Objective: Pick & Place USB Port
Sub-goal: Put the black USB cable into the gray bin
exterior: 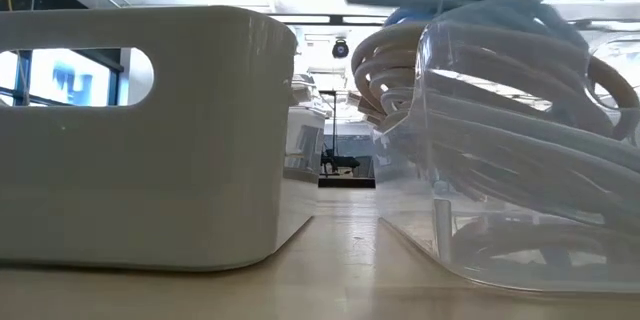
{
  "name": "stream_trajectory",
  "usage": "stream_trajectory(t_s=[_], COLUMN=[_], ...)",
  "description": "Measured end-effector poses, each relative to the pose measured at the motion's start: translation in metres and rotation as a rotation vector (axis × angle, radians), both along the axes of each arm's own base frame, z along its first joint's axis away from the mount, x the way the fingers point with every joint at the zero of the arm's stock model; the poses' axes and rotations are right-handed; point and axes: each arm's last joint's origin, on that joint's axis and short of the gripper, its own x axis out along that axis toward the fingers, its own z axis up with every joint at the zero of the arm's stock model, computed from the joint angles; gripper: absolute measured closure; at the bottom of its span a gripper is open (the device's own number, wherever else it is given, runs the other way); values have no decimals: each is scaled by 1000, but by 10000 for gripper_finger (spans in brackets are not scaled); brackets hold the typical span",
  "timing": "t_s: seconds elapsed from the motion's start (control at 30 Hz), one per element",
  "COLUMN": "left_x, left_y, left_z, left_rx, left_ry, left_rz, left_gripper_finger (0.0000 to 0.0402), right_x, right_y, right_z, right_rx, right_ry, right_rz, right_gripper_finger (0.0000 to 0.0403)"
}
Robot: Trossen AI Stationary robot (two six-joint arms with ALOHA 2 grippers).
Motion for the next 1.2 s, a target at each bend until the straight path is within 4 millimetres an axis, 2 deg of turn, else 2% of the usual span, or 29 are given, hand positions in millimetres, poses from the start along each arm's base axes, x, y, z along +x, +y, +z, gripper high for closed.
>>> stream_trajectory(t_s=[0.2, 0.43, 0.57, 0.77, 0.83, 0.93, 1.2], left_x=[0, 0, 1, 5, 8, 15, 29], left_y=[0, 1, 1, 4, 9, 22, 82], left_z=[0, 0, 0, -7, -11, -19, -42], left_rx=[10, 34, 65, 191, 197, 107, -58], left_ry=[-3, 1, -11, -32, -22, 10, 154], left_rz=[4, -7, 14, 111, 149, 220, 397], left_gripper_finger=[318, 313, 286, 221, 203, 183, 172], right_x=[-1, -5, -11, -24, -28, -34, -47], right_y=[-2, -5, -8, -14, -16, -19, -22], right_z=[4, 22, 38, 62, 68, 77, 93], right_rx=[-35, -19, -7, 8, 9, 12, 47], right_ry=[-37, -117, -184, -274, -298, -334, -383], right_rz=[-30, -16, -2, 19, 27, 41, 94], right_gripper_finger=[234, 220, 219, 218, 218, 218, 218])
